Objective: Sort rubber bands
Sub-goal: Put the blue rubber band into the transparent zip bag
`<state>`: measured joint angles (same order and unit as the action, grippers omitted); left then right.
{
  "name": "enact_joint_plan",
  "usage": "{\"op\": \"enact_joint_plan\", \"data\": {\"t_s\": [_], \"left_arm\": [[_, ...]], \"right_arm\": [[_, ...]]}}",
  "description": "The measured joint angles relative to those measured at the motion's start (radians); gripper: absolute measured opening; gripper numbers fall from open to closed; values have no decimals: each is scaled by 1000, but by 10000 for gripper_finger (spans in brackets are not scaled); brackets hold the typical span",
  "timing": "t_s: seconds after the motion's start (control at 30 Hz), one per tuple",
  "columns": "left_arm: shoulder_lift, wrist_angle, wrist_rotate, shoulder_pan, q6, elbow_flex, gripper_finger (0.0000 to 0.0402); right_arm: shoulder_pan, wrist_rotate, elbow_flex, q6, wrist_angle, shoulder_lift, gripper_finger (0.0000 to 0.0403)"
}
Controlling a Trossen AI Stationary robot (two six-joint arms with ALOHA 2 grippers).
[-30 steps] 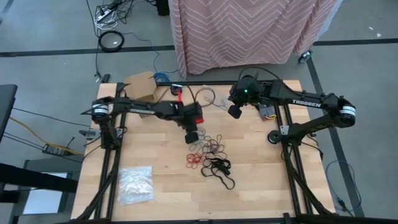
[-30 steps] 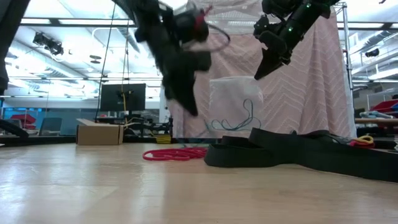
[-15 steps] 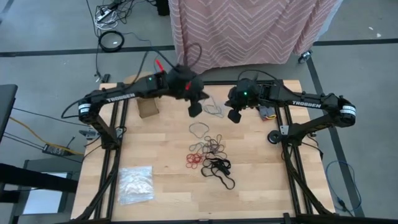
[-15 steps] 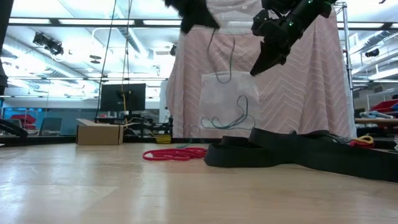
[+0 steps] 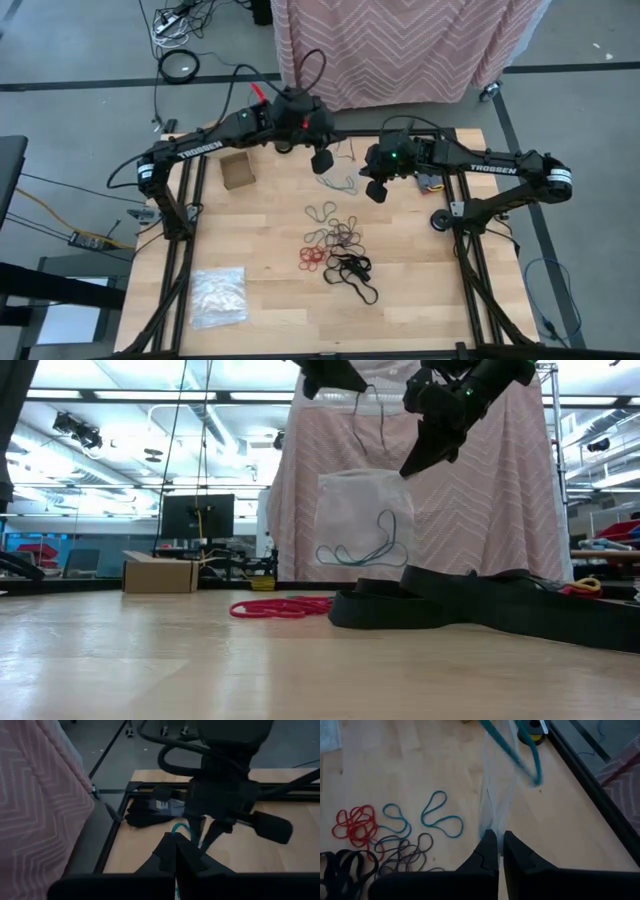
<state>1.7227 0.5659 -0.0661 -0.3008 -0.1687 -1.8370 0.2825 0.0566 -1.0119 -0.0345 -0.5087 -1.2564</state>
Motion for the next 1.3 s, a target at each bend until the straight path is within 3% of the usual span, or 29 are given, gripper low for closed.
{"op": "enact_joint_plan", "data": {"t_s": [0.57,0.97,1.2,1.3], "left_arm": [[15,45,-4,-1,-5,0,0],[73,53,99,-37,-134,1,0],[66,31,82,-90,-139,1,0],[64,29,24,-89,-122,1,0]], "right_arm": [[1,4,0,0,0,0,0],[-2,-8,0,1,42,0,0],[-2,-8,0,1,43,0,0],[1,-8,0,1,44,0,0]]}}
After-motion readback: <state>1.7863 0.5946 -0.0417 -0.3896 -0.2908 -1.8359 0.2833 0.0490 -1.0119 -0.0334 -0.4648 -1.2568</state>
